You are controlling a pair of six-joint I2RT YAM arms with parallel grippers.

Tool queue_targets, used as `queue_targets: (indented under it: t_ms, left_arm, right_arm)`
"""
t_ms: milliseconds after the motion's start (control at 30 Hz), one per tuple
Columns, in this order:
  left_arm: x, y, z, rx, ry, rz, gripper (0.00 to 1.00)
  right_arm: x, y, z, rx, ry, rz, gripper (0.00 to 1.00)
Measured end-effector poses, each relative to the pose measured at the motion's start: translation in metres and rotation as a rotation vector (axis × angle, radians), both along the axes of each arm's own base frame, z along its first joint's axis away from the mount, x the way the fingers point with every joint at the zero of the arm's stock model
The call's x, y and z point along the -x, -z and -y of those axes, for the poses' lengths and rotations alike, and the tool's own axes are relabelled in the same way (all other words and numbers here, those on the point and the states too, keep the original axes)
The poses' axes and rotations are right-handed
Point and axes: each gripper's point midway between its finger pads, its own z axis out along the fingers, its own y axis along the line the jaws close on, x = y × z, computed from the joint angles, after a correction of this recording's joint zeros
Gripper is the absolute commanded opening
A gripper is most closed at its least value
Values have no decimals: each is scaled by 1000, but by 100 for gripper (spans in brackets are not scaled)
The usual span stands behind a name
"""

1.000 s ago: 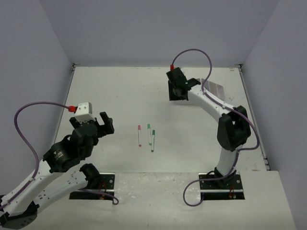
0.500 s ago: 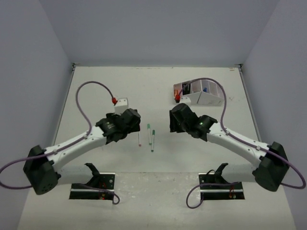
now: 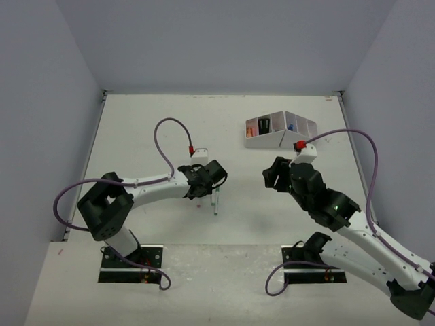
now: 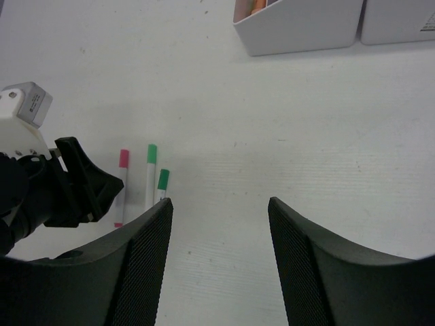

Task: Sort the stationery into containers
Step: Pick up the pen from the center of the board.

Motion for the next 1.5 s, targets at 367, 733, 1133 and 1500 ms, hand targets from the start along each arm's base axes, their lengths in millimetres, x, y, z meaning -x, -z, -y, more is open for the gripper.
queue_targets:
  t_ms: [367,733,1133,1500]
  left_arm:
    - [12,32,-9,-14,-15,-48,29]
    - [8,33,-2,66,-23,0,0]
    - [20,-73,4,397,224,300,0]
    - [78,-158,63,869,775,599,0]
  right_arm:
    - [0,9,-5,16,-18,-31,55]
    - [3,8,-11,-4,-52,-40,56]
    - [26,-15,-74,-227,-380,-42,91]
    - [17,-38,-130,-349,-534,-97,59]
